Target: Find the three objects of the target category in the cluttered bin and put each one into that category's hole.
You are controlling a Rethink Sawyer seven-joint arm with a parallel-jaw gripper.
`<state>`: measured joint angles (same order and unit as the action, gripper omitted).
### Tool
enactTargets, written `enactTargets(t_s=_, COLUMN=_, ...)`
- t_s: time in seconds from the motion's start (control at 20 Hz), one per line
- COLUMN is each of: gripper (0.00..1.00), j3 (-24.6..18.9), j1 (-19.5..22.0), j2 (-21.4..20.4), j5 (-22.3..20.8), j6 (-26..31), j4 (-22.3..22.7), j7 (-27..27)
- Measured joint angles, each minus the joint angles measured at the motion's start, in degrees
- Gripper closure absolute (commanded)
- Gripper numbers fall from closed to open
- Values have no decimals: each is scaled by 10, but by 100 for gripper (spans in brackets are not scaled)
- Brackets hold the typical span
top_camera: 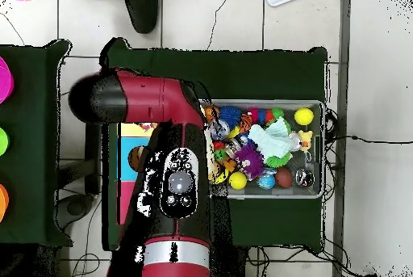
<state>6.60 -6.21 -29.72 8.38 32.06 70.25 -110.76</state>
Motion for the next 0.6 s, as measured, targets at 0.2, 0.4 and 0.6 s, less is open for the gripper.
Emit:
enactTargets(t_s=0.2, gripper=100, j3=0, j1=2, j2=0, j5=-4, j6=0, j4=5, j7=0)
enactTargets(t_s=0.4, gripper=100, j3=0, j1=4, j2=0, j5=-11, j6=0, j4=11, j7=0)
enactTargets(t_s=0.6, gripper=100, j3=0, j1=5, j2=0, j5=-22, j6=0, j4=19, j7=0)
